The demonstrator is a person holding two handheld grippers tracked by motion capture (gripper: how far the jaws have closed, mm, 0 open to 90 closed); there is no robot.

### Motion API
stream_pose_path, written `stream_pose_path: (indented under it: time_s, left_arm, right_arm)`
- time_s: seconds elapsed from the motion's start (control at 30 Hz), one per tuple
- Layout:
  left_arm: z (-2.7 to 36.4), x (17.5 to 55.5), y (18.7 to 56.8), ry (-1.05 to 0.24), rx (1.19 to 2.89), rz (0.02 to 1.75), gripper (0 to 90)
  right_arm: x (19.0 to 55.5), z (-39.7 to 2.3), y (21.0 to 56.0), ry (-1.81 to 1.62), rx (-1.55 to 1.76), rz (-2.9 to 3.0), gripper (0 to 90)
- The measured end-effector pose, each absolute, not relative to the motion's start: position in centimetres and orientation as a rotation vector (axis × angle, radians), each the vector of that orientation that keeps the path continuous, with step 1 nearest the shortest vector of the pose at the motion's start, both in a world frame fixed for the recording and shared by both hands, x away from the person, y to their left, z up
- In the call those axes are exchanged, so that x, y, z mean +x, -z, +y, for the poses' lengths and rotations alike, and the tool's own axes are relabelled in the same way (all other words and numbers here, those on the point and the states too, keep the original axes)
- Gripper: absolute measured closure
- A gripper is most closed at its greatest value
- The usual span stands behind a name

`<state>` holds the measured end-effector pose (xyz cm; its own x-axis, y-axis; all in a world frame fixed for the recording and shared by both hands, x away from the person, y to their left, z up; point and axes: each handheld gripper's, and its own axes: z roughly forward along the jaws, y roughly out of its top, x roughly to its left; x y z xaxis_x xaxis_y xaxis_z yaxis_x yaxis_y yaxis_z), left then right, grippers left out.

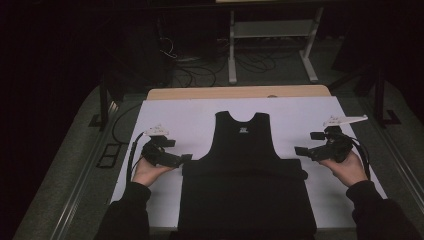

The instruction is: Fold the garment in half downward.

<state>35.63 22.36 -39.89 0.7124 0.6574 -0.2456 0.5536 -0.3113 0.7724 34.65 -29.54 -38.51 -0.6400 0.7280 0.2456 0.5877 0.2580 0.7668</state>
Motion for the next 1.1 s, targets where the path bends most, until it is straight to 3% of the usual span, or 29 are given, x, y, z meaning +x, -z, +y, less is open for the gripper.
stream_pose_path:
  time_s: [1.1]
  left_arm:
    - [20.8,40.3,37.4,-0.131,2.009,0.892,0.0]
  right_arm:
    - [38.9,-28.9,37.1,-1.311,1.251,2.381,0.0]
